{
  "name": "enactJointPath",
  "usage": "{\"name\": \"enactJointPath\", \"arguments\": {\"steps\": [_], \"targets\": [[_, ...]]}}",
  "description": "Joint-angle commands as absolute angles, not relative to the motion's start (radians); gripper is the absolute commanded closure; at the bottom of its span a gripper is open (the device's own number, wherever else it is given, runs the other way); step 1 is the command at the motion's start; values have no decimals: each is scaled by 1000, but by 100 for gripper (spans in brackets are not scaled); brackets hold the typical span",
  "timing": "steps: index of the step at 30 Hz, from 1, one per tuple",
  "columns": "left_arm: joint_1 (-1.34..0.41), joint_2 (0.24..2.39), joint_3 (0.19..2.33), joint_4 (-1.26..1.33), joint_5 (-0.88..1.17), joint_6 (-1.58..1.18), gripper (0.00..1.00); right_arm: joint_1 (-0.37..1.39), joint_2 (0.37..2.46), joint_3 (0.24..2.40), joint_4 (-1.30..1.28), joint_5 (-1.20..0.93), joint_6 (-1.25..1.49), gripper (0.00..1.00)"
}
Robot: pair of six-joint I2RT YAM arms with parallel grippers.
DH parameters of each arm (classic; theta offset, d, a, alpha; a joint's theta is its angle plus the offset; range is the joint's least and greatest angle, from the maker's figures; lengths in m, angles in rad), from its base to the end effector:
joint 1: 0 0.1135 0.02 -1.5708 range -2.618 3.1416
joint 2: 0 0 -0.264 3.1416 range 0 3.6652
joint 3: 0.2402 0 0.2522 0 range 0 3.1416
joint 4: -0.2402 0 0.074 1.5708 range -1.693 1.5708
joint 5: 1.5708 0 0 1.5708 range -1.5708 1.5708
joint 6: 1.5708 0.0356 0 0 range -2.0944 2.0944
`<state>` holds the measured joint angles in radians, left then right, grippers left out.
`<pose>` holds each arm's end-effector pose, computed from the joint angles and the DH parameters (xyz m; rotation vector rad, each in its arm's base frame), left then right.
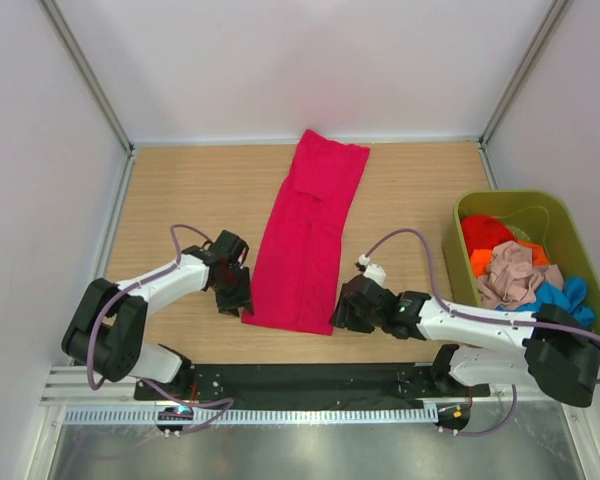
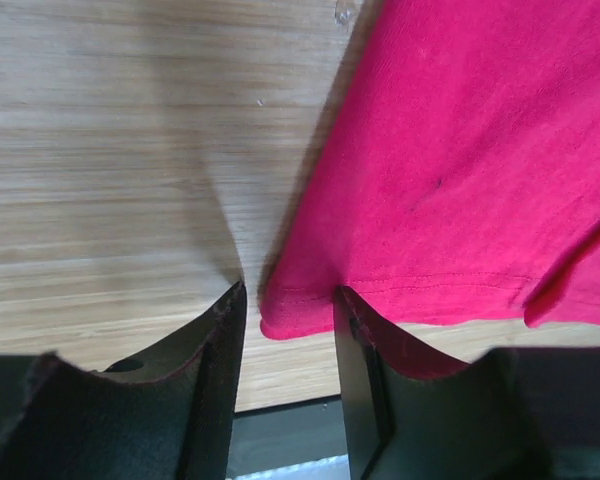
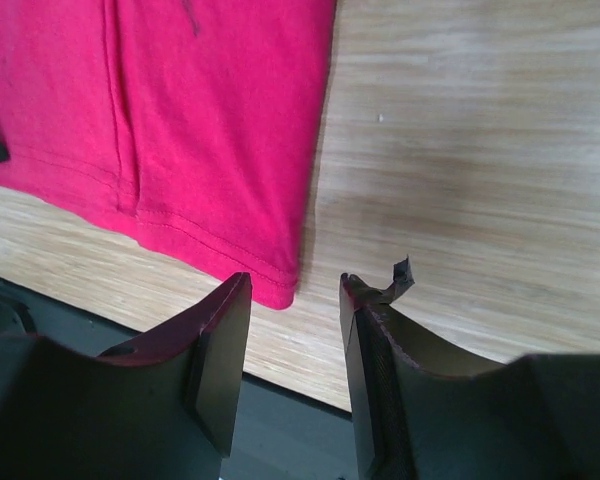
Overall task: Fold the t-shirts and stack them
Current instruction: Fold the tshirt
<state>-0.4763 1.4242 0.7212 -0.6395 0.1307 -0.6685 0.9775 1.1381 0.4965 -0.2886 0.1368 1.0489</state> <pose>0.2039 -0.1104 0.1556 -0.2654 2.9885 -0.3514 0.1196 0.1687 0.1670 0.1529 2.6134 0.6418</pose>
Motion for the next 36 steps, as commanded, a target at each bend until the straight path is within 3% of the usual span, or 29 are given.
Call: {"name": "enactJointPath", "arguments": {"steps": [1, 4, 9, 14, 22, 25, 26, 27, 32, 36], "targets": [[-483, 1404, 712, -594, 129, -696, 59, 1032, 1166, 528, -256, 259, 1121, 53], [-503, 1402, 724, -627, 37, -709, 59, 1061, 1210, 546, -250, 273, 1134, 53], [-506, 1391, 660, -549, 89, -747, 61, 1101, 1261, 587, -301, 314, 1158, 56], [-529, 1376, 630, -531, 118, -756, 70, 1127, 1243, 572, -344, 337, 1195, 65], [-551, 1373, 615, -523, 137, -769, 85, 1158, 1261, 566, -321, 334, 1218, 67], [-560, 1376, 612, -528, 140, -778, 98, 1164, 1218, 551, -336, 348, 1219, 81], [-564, 1371, 614, -534, 144, -782, 100, 1164, 1198, 534, -359, 373, 1224, 95], [-578, 1368, 620, -537, 150, -788, 99, 1164, 1175, 523, -368, 385, 1224, 99], [-675, 1353, 603, -434, 282, -903, 96, 1164, 1025, 499, -550, 454, 1223, 99], [-805, 1358, 646, -485, 200, -942, 94, 1164, 908, 433, -632, 424, 1238, 99]]}}
